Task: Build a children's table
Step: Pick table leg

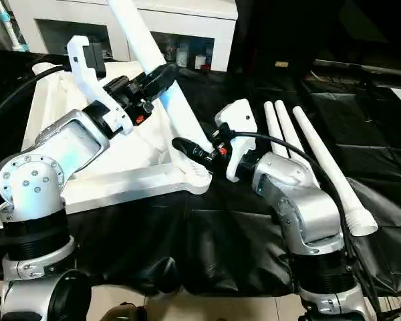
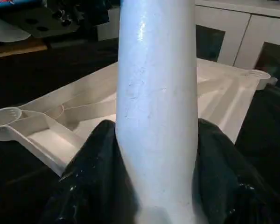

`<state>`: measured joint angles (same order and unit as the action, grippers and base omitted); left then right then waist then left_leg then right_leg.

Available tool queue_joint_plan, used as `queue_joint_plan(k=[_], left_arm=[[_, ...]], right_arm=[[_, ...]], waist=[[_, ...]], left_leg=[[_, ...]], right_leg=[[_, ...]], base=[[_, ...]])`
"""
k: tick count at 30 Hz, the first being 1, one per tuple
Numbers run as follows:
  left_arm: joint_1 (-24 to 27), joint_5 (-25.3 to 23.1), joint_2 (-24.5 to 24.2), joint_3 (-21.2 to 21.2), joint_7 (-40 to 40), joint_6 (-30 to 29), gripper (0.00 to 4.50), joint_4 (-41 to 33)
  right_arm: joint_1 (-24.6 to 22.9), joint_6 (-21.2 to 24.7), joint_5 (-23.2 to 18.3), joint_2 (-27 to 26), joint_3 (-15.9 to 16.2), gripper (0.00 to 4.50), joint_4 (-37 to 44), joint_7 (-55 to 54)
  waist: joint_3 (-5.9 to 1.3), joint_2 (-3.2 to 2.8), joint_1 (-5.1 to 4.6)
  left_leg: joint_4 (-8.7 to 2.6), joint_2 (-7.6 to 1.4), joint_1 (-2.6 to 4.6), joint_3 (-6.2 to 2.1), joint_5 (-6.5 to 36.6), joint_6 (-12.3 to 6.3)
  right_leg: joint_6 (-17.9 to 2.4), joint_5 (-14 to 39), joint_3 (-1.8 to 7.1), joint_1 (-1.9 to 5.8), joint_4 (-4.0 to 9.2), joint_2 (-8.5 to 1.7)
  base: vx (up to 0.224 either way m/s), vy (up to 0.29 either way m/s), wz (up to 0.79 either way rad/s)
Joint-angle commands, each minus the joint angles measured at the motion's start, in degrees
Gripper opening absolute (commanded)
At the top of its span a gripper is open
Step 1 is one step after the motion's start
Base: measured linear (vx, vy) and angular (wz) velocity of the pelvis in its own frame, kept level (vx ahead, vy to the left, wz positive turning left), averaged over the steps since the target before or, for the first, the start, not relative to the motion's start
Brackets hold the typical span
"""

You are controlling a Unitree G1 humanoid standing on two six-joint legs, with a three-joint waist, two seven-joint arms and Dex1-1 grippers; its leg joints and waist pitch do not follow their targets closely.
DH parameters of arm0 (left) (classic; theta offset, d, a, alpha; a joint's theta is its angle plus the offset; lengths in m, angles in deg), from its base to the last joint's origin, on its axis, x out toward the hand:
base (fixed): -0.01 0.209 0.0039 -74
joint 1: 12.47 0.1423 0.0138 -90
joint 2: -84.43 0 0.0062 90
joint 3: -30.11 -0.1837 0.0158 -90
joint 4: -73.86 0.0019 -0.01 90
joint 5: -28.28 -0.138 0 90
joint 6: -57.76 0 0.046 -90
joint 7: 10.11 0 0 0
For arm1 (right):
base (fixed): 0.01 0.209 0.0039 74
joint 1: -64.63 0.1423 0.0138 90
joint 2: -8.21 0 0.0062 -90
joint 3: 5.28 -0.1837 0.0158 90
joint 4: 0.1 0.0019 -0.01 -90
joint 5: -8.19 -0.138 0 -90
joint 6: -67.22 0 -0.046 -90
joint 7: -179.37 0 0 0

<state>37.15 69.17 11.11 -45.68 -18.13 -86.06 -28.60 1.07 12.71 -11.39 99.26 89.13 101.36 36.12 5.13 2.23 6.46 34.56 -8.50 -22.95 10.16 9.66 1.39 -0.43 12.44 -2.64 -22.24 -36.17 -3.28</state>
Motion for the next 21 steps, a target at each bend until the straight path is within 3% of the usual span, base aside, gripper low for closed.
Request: queue_joint_plan(k=[1,16,18,21], left_arm=[[0.05,0.57,0.34,-2.59,-0.82,-0.53,2.09,0.68],[0.18,1.02,-0.71,-3.50,-2.81,0.05,1.86,0.32],[0.15,1.05,-0.84,-3.49,-2.87,0.19,1.86,0.39],[-0.07,0.84,-1.65,-3.20,-3.35,0.91,1.86,0.99]], right_arm=[[-0.59,-0.76,0.25,0.16,1.22,1.93,0.73,0.51],[-1.11,-2.23,1.09,1.26,3.24,1.93,1.54,1.60],[-0.97,-2.34,1.21,1.15,3.11,2.49,1.21,1.22],[-0.35,-1.60,-0.56,0.38,1.73,2.71,0.37,1.14]], waist=[[-4.55,-0.06,-0.02],[-4.64,-0.12,0.04],[-4.63,-0.12,-0.01],[-4.56,-0.20,-0.02]], left_leg=[[-3.48,-4.57,1.63,-1.84,3.31,-3.17],[-3.45,-4.58,1.64,-1.87,3.73,-2.72],[-3.46,-4.58,1.66,-1.85,3.77,-2.63],[-3.50,-4.52,1.68,-1.84,4.76,-2.66]], right_leg=[[-12.90,-1.71,2.96,2.81,3.54,-5.31],[-13.15,-1.81,2.92,2.90,3.50,-5.39],[-13.22,-1.89,2.93,2.86,3.51,-5.34],[-13.14,-0.53,2.94,2.83,3.65,-5.40]], base=[[0.000,0.000,0.00],[0.000,0.000,0.00],[0.000,0.000,0.00],[0.000,0.000,0.00]])
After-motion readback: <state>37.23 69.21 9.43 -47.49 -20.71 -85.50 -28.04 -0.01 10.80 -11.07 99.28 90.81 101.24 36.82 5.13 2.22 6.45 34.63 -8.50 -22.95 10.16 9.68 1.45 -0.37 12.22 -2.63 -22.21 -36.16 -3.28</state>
